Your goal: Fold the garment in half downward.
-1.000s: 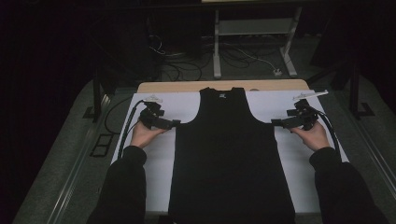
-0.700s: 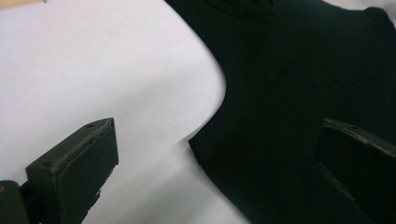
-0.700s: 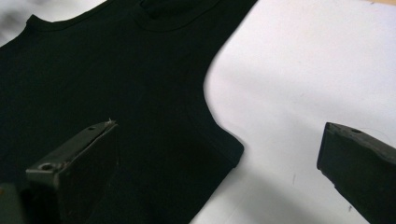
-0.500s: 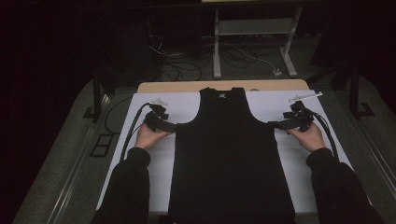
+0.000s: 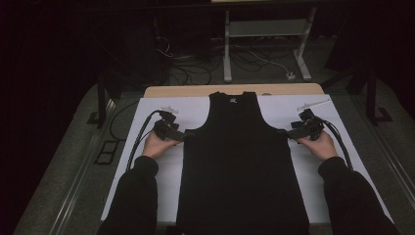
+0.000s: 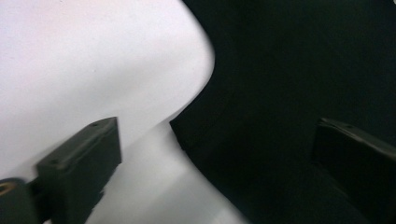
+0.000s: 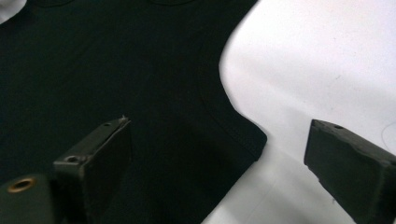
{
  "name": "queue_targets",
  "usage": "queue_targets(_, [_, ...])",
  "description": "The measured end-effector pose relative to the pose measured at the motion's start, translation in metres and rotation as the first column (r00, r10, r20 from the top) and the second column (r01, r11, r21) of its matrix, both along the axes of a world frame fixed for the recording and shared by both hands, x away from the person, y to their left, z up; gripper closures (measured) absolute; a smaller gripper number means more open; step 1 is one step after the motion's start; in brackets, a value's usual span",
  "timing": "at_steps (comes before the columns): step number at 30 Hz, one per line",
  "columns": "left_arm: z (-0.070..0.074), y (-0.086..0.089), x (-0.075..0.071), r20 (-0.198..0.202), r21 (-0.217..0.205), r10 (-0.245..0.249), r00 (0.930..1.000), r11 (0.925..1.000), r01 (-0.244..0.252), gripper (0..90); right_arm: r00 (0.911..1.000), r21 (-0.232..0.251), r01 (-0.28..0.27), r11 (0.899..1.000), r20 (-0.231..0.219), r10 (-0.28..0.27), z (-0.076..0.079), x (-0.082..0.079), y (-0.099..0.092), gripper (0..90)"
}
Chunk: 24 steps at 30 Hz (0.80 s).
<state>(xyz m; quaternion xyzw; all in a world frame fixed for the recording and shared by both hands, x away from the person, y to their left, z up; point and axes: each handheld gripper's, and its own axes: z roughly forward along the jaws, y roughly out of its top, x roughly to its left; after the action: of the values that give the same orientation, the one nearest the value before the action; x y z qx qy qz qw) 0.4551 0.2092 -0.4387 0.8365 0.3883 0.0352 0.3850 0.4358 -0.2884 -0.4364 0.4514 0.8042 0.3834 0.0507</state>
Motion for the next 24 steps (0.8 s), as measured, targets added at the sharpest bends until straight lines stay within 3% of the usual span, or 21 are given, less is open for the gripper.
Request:
queue_targets(7, [-0.0006,-0.0008,0.0004,0.01,-0.016,0.01,0.9999,0.9998,-0.01,18.0,0.9997,-0.033,0.016,0.999,-0.018,-0.017,-0.0041,0.0022,0.0012,26.7])
queue_targets(11, [-0.0036,-0.0017,0.0015,0.012,0.021,0.013,0.9998,0.9997,-0.013,21.9,0.9989,-0.064,0.04,0.997,-0.02,-0.041,-0.0068,0.0033,0.0011,32.5])
queue_targets(18, [-0.0061,-0.0031,0.0029,0.019,0.034,0.031,0.9993,0.999,-0.031,29.9,0.9982,-0.087,0.059,0.994,-0.008,-0.06,-0.0088,0.0046,0.0026,46.3])
queue_targets(24, [-0.0071,-0.0036,0.0015,0.042,0.035,0.098,0.9943,0.9944,-0.1,50.8,0.9982,-0.107,0.06,0.992,0.0,-0.06,-0.0095,0.0046,0.0046,58.3])
